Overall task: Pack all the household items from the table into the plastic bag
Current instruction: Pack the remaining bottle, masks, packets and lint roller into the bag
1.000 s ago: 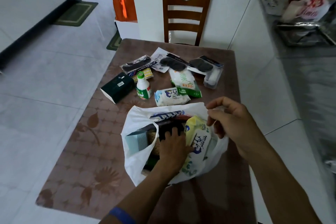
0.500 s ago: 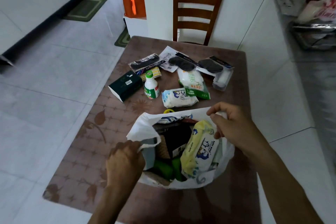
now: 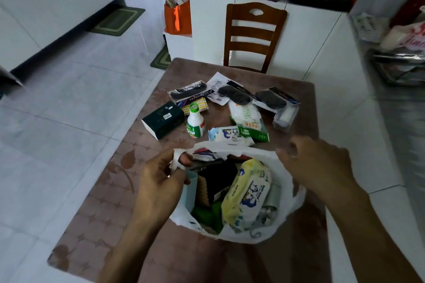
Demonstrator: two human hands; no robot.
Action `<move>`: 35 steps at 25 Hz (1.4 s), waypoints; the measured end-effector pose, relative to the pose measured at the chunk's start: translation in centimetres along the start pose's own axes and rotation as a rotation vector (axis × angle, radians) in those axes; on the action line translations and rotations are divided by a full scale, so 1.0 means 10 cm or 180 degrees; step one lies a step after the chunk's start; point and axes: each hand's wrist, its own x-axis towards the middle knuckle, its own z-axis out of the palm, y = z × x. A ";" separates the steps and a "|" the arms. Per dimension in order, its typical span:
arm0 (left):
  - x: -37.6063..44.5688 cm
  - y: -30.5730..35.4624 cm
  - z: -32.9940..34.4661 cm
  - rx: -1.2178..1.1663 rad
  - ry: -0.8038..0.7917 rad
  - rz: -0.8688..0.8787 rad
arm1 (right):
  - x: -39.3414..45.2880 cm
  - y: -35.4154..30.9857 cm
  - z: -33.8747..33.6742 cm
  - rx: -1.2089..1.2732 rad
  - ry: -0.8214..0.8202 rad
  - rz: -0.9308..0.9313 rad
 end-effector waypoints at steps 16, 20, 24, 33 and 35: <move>0.58 -0.34 -0.38 -0.0977 -0.0646 -0.0851 | 2.17 -1.97 1.43 0.1075 0.0042 -0.0773; 0.69 -0.47 -0.35 -0.1156 -0.0760 -0.0931 | 2.31 -1.44 1.85 -0.0002 -0.1371 -0.0678; 0.65 -0.52 -0.36 -0.1365 -0.0896 -0.0892 | 2.35 -1.31 2.07 -0.0073 -0.1517 -0.0596; 0.38 -0.32 -0.42 -0.2605 -0.1292 -0.1073 | 1.93 -1.12 1.34 0.0865 0.0031 -0.0272; 0.29 -0.20 -0.44 -0.2159 -0.1077 -0.0917 | 1.59 -1.01 0.97 0.2616 0.0354 -0.0095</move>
